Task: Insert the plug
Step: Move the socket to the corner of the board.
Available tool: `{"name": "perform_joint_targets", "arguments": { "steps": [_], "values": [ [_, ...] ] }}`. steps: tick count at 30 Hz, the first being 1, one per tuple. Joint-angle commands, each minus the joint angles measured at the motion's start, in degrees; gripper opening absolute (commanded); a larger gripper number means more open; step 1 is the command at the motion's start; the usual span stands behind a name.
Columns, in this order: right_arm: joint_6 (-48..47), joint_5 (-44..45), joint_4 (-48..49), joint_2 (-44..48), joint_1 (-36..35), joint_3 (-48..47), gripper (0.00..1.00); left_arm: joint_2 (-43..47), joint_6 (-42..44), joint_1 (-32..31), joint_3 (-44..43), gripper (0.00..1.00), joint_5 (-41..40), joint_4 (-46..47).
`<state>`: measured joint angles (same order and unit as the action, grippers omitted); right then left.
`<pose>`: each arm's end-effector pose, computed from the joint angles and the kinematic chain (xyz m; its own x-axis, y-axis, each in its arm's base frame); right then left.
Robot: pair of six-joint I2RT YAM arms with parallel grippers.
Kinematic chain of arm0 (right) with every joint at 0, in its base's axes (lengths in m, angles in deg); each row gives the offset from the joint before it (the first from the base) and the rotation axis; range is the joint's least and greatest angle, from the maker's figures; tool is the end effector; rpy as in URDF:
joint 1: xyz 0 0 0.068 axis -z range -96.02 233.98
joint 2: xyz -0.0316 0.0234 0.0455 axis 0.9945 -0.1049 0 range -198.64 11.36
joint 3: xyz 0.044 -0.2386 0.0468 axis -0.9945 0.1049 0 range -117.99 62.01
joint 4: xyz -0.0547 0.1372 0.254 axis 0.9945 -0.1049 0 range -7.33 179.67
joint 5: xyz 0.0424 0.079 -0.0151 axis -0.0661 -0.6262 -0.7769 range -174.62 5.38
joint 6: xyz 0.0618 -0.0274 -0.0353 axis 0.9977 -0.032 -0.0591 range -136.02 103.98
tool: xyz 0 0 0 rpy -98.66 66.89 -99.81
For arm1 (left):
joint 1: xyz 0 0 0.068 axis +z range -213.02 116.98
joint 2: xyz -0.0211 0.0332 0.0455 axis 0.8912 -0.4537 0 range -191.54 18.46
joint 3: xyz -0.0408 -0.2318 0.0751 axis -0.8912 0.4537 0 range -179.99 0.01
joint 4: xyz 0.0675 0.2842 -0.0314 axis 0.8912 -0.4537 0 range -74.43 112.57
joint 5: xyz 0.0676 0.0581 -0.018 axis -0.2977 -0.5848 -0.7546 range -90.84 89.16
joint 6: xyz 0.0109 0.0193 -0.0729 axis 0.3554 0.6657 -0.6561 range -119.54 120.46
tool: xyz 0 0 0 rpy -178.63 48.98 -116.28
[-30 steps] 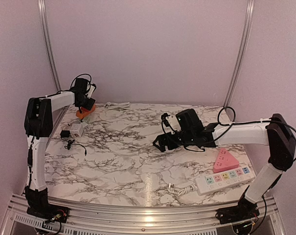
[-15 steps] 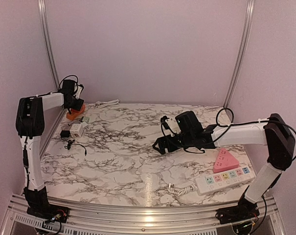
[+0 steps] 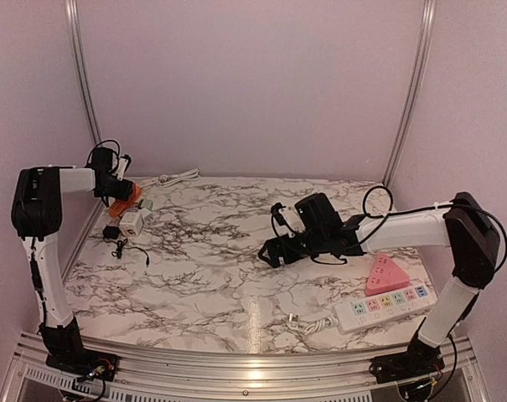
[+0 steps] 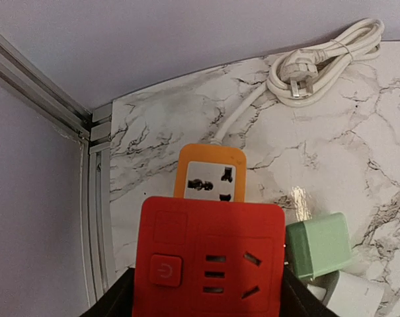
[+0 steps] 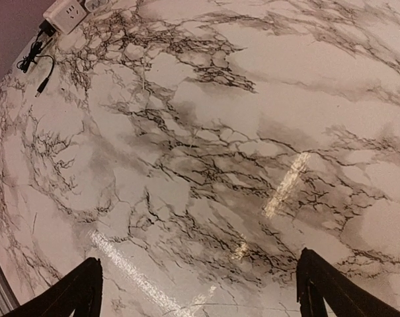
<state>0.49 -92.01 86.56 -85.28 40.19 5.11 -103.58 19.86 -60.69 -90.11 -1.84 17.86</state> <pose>0.2843 0.2841 0.1229 -0.6852 -0.2662 -0.6779 -0.5836 0.7576 0.2924 0.5254 0.0225 0.1354 -0.5803 0.3088 -0.7536 0.1465 0.9498 0.2764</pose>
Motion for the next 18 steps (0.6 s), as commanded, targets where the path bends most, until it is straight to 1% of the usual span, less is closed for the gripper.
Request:
{"name": "perform_joint_targets", "arguments": {
  "steps": [1, 4, 8, 11, 18],
  "values": [
    [0.51, -0.38, 0.35, -2.68, -2.24, -4.64, 0.96, 7.31, -3.31, -1.5, 5.92, 0.38, 5.6, 0.07],
    [0.19, -0.25, 0.09, -4.19, -3.38, -6.59, 0.96, 9.21, -2.64, -4.18, 9.32, 0.41, 6.11, 0.75],
    [0.09, 0.0, -0.41, -5.51, -4.8, -8.58, 0.96, 9.17, -2.0, -6.66, 10.39, 0.41, 7.25, -0.65],
    [0.37, 0.1, 0.3, -5.49, -5.44, -8.47, 0.96, 8.16, -1.5, -7.43, 10.15, 0.41, 9.62, -1.39],
    [1.19, 0.94, 1.57, -3.63, -5.55, -5.86, 0.96, 7.26, 2.64, -9.79, 10.42, 0.42, 16.83, -3.19]
  ]
}}
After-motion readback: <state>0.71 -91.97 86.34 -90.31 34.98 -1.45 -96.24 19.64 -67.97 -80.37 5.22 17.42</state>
